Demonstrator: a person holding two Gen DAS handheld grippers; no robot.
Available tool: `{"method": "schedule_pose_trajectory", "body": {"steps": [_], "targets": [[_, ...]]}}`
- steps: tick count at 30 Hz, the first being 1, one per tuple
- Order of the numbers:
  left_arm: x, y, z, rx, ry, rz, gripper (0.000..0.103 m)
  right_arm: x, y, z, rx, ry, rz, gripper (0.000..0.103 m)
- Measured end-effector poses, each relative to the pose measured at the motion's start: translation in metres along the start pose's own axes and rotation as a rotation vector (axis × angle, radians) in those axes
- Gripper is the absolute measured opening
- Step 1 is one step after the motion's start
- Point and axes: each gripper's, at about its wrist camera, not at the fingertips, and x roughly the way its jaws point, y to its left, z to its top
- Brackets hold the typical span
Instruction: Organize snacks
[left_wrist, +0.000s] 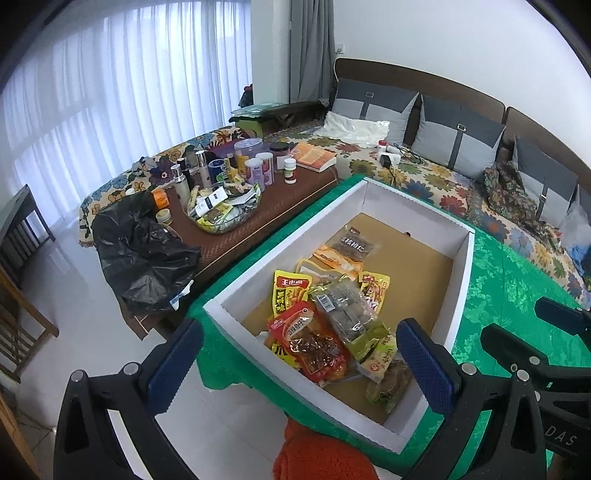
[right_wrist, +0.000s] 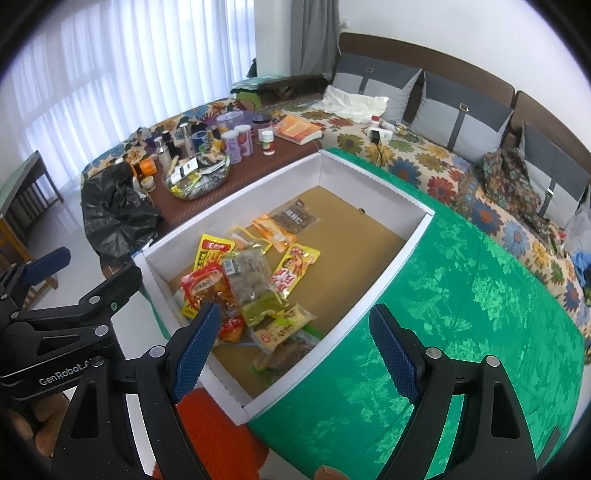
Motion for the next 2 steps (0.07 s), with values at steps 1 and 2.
{"method": "schedule_pose_trajectory", "body": {"steps": [1, 2], "targets": [[0.0001, 0.0001, -0.0011, 0.005, 0.001, 0.006, 0.103, 0.0, 0.0001, -0.0001, 0.001, 0.0, 0.002, 0.085], [-0.0001, 0.0005, -0.0016, 0.007, 0.0, 0.014, 0.103, 0.0001, 0.0001, -0.0001, 0.0, 0.001, 0.003, 0.085]]}}
